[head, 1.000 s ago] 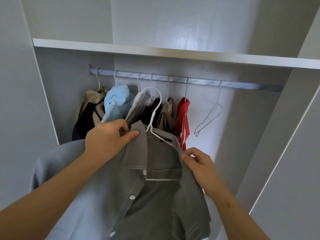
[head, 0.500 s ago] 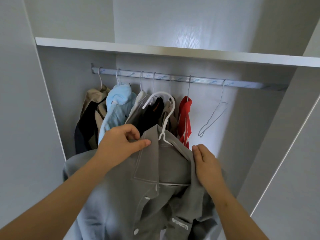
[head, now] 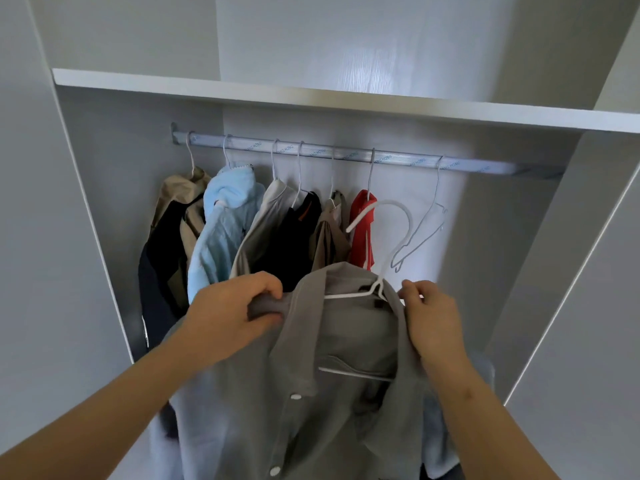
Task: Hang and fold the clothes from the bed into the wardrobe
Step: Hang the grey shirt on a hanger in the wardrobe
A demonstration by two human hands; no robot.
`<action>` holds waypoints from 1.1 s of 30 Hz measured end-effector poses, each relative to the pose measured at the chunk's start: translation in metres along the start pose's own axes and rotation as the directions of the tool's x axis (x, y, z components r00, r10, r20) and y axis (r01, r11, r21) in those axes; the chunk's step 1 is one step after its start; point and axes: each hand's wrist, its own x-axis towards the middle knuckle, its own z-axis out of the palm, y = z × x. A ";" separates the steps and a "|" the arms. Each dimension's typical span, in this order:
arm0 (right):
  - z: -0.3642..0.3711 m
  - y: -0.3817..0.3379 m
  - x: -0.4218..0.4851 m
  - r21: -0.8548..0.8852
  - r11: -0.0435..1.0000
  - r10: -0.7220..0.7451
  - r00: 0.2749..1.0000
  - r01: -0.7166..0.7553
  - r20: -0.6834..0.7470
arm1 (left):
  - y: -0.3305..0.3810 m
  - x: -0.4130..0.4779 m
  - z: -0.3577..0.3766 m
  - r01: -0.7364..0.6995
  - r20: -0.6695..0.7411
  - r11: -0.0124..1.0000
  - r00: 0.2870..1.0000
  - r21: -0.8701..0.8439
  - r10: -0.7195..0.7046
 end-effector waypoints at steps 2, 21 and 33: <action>-0.002 0.005 0.002 -0.013 0.999 0.051 0.998 -0.051 -0.024 | -0.004 0.000 -0.005 -0.026 0.078 0.994 0.996 -0.103 0.034; 0.004 0.019 -0.013 -0.024 1.000 0.020 0.954 -0.014 0.300 | 0.031 0.017 0.021 -0.057 0.519 0.987 0.845 -0.147 0.126; 0.012 0.017 -0.017 0.065 0.997 -0.050 0.956 0.033 0.289 | 0.027 0.023 0.047 0.199 0.279 0.970 0.948 -0.139 -0.155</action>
